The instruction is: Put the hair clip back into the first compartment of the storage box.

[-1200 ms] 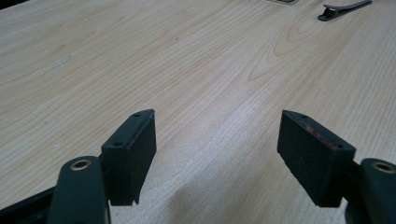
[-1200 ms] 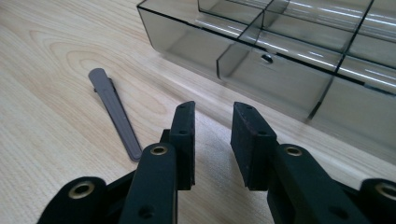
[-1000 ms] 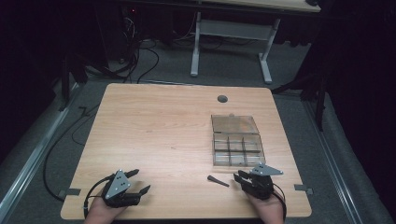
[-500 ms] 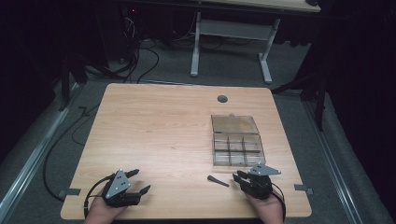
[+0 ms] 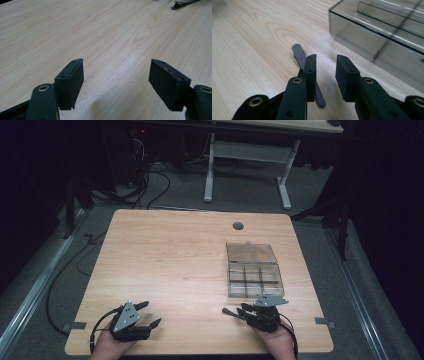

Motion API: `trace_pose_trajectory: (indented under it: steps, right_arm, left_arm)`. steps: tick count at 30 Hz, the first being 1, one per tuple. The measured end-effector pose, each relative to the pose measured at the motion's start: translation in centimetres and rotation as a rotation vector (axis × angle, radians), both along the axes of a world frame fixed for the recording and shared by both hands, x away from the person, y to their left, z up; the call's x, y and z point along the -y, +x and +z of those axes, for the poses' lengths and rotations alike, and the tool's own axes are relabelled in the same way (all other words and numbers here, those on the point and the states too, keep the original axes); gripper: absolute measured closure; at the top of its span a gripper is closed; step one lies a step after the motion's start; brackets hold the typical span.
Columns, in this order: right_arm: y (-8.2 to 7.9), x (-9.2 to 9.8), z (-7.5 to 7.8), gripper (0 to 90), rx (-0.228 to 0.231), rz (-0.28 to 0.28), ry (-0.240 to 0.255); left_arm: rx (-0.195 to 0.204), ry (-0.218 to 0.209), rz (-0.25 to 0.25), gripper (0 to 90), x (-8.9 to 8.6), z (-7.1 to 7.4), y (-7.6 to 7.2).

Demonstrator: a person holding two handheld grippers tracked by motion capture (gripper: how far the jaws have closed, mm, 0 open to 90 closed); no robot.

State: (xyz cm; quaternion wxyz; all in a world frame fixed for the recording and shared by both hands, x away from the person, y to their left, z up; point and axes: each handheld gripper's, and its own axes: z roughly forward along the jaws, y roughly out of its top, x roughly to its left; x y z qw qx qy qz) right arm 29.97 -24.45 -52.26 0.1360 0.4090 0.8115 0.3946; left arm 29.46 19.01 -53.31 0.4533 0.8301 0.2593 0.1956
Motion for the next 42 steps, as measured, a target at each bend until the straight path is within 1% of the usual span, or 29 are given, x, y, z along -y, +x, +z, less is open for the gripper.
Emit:
trace_pose_trajectory:
  steps: [1,4,5,7,8,11,16,18,20,25,28,34,42]
  right_arm:
    - [0.2,-0.5,0.0,70.4,0.001,0.018,-0.002]
    - [0.4,-0.8,0.0,70.3,-0.008,0.034,0.009]
    - [0.5,-1.4,-0.1,70.3,-0.013,0.06,0.004]
    - [0.6,-1.8,-0.1,70.5,-0.017,0.074,-0.001]
    - [0.6,-1.8,-0.1,70.5,-0.017,0.074,-0.001]
    - [0.9,-2.8,-0.3,71.5,-0.016,0.102,-0.016]
    - [0.9,-3.3,-0.5,72.8,-0.018,0.113,-0.036]
    - [0.9,-3.4,-0.6,74.3,-0.019,0.113,-0.052]
    - [0.8,-3.3,-0.6,77.9,-0.02,0.113,-0.055]
    - [0.8,-3.3,-0.5,79.8,-0.014,0.115,-0.058]
    - [0.8,-3.2,-0.4,79.8,-0.004,0.111,-0.055]
    - [0.7,-2.9,-0.2,79.9,-0.004,0.105,-0.049]
    - [0.4,-2.0,0.4,80.0,0.005,0.073,-0.035]
  left_arm:
    - [0.0,0.0,0.0,28.6,0.0,0.0,0.0]
    - [-0.001,0.0,0.0,28.6,0.0,0.0,0.0]
    - [-0.002,0.0,-0.001,28.6,0.0,0.0,0.0]
    - [-0.001,-0.001,-0.001,28.6,0.0,0.0,0.0]
    - [-0.001,-0.001,-0.001,28.6,0.0,0.0,0.0]
    - [0.0,-0.002,-0.003,28.6,0.0,0.0,0.0]
    - [0.001,-0.004,-0.004,28.5,0.0,0.0,0.0]
    - [0.003,-0.005,-0.003,28.5,0.0,0.0,0.0]
    - [0.004,-0.005,-0.003,28.6,0.0,0.0,0.0]
    - [0.0,-0.001,-0.003,28.6,0.0,0.0,0.0]
    - [0.0,-0.001,-0.003,28.6,0.0,0.0,0.0]
    - [0.002,-0.002,-0.003,28.6,0.0,0.0,0.0]
    - [0.003,-0.003,-0.003,28.6,0.0,0.0,0.0]
